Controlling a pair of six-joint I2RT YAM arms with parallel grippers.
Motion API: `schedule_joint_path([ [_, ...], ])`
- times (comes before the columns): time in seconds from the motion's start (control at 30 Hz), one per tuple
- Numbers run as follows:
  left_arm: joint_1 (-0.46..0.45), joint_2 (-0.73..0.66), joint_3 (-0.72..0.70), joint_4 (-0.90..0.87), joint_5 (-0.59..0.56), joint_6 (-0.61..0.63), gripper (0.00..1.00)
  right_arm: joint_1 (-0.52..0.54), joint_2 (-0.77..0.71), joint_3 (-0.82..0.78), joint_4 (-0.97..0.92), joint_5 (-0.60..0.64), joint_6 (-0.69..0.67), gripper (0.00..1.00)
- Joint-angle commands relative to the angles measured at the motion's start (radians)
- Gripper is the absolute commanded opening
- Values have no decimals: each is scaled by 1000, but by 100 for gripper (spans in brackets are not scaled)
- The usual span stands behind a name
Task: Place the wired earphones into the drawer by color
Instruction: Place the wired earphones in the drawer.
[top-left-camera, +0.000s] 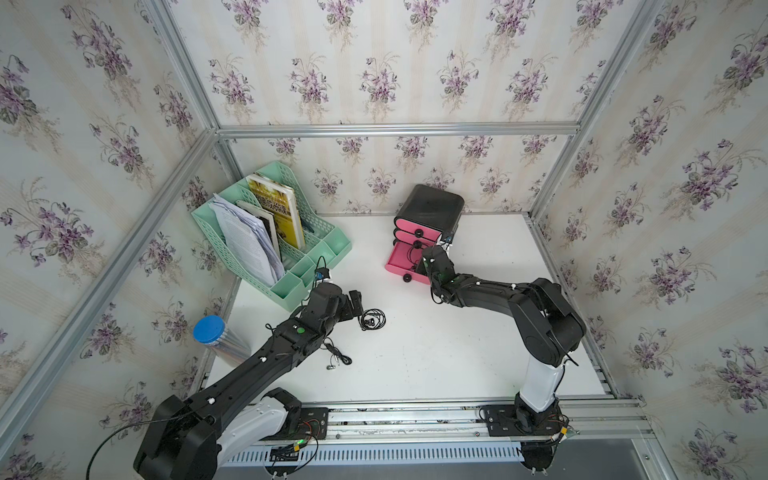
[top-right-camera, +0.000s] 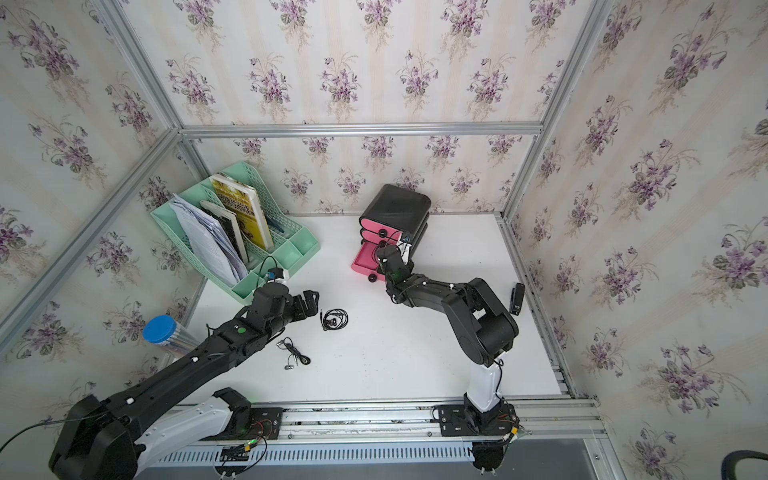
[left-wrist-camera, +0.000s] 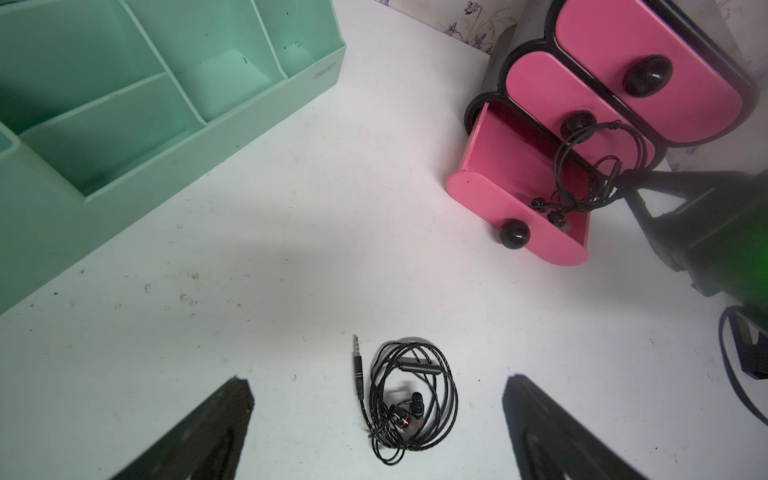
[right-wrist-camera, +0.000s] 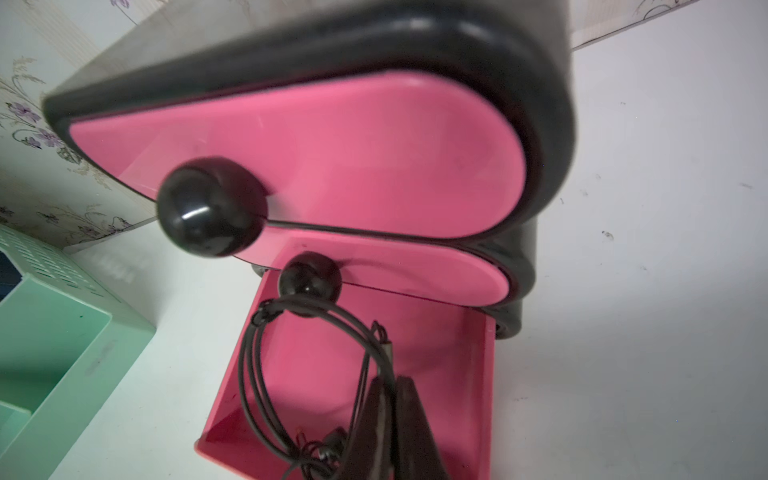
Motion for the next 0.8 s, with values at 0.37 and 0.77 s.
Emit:
schedule_joint_path([
  [0.37, 2, 9, 6, 18, 4, 9, 99, -1, 55, 40, -8, -6, 6, 0],
  [0.77, 1, 5, 3, 12, 2, 8, 99, -8, 46, 60, -26, -72, -27, 12],
])
